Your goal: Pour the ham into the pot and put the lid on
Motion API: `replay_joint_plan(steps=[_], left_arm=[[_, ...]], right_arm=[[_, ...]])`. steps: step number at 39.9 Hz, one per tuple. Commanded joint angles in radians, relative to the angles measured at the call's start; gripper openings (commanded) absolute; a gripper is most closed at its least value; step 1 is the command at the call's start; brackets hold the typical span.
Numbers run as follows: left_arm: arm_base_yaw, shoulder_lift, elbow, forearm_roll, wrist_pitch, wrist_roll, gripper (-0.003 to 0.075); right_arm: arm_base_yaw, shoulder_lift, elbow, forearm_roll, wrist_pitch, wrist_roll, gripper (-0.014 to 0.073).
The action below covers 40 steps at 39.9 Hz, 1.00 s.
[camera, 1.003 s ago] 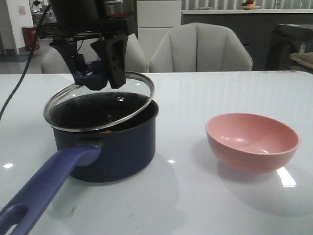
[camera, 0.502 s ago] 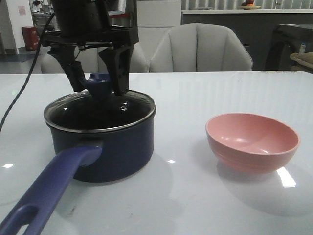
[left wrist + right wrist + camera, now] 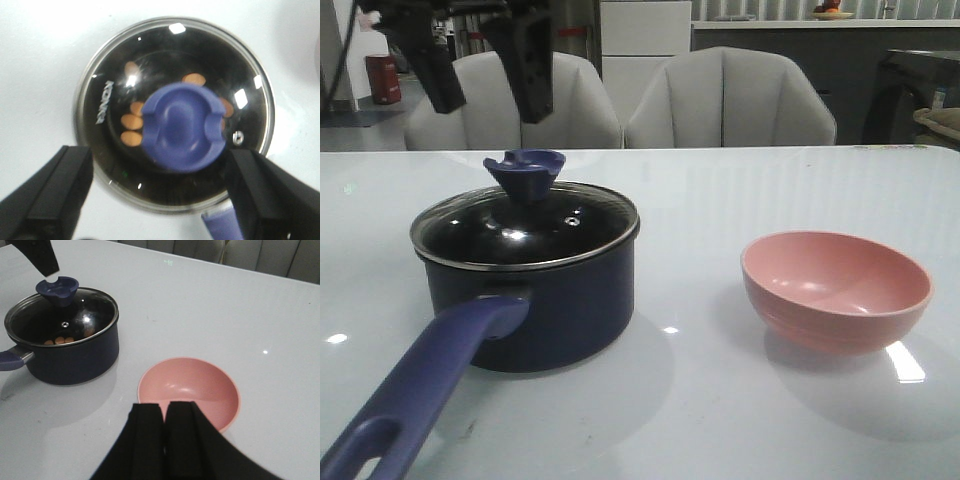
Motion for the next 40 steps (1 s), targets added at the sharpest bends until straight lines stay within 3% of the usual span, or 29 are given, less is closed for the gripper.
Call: replay_joint_plan(steps=[1, 27, 40], left_arm=[[0.023, -0.127, 0.050, 0.006, 0.026, 0.000, 0.0509], [0.055, -0.897, 0.712, 0.020, -0.363, 0.000, 0.0302], [0.055, -1.253, 1.012, 0.022, -0.541, 0.000, 0.0108]], right_arm=[[0.002, 0.003, -0.029, 0.010, -0.067, -0.011, 0.0137], [0.002, 0.003, -0.029, 0.010, -0.067, -0.011, 0.0137], [0.002, 0.003, -0.029, 0.010, -0.067, -0.011, 0.0137]])
